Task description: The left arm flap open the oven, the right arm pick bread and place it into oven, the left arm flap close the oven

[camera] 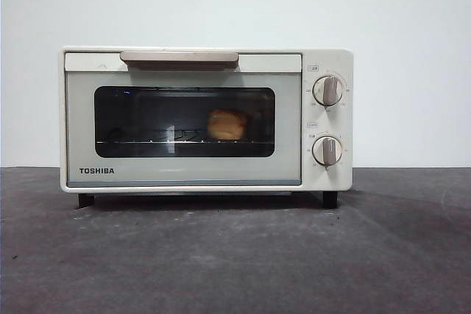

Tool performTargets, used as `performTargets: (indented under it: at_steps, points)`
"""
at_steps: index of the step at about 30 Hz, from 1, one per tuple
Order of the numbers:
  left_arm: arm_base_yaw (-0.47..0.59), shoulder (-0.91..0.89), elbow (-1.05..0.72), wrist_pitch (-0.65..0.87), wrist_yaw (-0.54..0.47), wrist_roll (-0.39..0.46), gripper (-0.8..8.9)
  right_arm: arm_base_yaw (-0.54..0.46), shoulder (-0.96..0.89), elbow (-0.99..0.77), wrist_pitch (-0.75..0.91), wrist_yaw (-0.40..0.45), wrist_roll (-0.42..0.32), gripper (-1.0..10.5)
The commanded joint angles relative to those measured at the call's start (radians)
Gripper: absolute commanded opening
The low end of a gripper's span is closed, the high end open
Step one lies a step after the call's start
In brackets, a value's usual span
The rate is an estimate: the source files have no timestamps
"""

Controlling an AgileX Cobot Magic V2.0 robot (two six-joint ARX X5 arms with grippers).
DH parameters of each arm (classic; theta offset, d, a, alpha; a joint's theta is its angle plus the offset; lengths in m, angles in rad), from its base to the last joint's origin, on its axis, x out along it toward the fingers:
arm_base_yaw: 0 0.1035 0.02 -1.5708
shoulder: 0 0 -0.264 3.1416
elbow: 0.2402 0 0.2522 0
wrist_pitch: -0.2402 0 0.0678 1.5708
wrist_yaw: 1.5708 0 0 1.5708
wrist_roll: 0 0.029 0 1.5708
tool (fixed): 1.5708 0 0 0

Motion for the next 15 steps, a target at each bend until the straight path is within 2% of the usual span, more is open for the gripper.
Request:
performTargets:
  at_steps: [1,15]
  points:
    - [0.002,-0.002,-0.021,0.002,-0.004,0.002,0.28,0.010,0.008,0.004,0.008,0.002,0.006,0.1]
    - [0.002,-0.002,-0.021,0.010,-0.003,0.002,0.28,0.010,0.008,0.004,0.008,0.001,0.006,0.1]
